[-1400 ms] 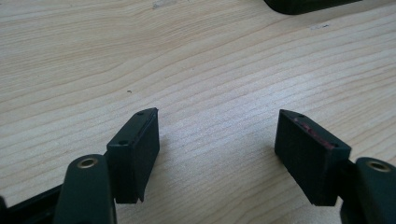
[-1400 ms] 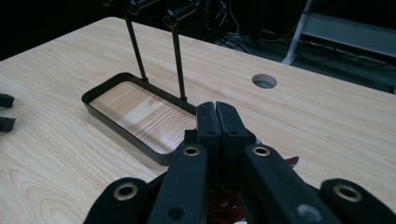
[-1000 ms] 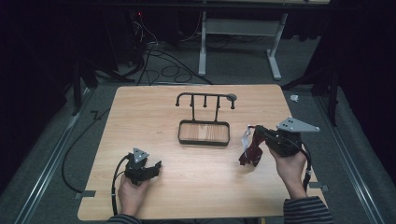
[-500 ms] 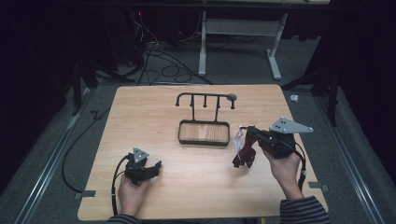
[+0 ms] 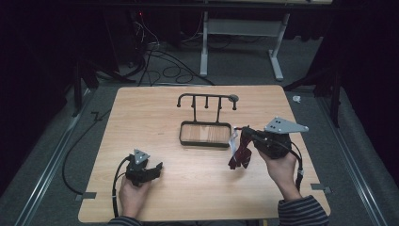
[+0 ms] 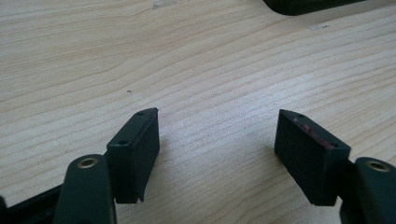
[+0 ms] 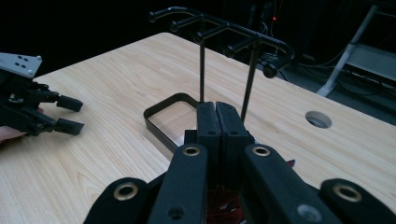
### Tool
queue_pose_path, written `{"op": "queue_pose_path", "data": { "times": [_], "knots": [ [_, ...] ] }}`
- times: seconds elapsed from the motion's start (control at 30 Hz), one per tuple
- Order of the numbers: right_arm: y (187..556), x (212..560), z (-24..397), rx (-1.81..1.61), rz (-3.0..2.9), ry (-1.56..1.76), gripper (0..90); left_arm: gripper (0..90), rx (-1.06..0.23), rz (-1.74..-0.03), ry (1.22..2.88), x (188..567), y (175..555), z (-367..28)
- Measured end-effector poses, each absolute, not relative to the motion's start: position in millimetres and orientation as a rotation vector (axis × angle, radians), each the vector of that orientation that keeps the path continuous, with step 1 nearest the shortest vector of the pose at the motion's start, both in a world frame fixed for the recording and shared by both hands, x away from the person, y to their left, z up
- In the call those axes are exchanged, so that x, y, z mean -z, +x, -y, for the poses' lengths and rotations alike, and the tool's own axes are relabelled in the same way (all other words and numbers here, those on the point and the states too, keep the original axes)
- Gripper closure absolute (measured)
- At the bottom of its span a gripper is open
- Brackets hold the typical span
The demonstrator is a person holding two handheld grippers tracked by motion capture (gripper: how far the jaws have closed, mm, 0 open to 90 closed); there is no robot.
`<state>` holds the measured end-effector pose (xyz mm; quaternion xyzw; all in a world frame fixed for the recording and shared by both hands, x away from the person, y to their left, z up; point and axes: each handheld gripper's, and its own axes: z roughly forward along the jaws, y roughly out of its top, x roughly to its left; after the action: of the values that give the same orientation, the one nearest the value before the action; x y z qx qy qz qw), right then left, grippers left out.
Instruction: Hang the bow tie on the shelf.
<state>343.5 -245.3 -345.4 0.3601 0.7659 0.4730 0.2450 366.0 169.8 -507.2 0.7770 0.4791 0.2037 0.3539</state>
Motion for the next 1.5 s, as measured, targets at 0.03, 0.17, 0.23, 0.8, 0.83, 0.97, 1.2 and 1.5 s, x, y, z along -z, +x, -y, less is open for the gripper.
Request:
{"op": "queue_pose_path", "data": {
  "times": [0.03, 0.17, 0.23, 0.8, 0.83, 0.97, 1.2, 1.5],
  "knots": [
    [344, 345, 242, -1.289, -2.1, 0.977, 90.0, 31.3, -0.527, -1.239, 2.009, 507, 366, -170],
    [345, 345, 239, -1.291, -2.107, 0.967, 90.0, 31.3, -0.526, -1.238, 2.008, 507, 366, -170],
    [346, 344, 235, -1.294, -2.116, 0.958, 90.0, 31.3, -0.527, -1.238, 2.009, 507, 366, -170],
    [350, 337, 222, -1.33, -2.123, 0.916, 90.0, 31.2, -0.523, -1.239, 2.006, 507, 366, -170],
    [350, 337, 220, -1.329, -2.124, 0.918, 90.0, 31.2, -0.523, -1.239, 2.005, 507, 366, -170],
    [355, 336, 215, -1.328, -2.137, 0.908, 90.0, 31.2, -0.521, -1.24, 2.001, 507, 366, -170],
    [362, 336, 208, -1.33, -2.148, 0.905, 90.0, 31.2, -0.521, -1.24, 2.001, 507, 366, -170],
    [371, 335, 200, -1.33, -2.165, 0.903, 90.0, 31.2, -0.523, -1.239, 2.003, 507, 366, -171]
  ]
}}
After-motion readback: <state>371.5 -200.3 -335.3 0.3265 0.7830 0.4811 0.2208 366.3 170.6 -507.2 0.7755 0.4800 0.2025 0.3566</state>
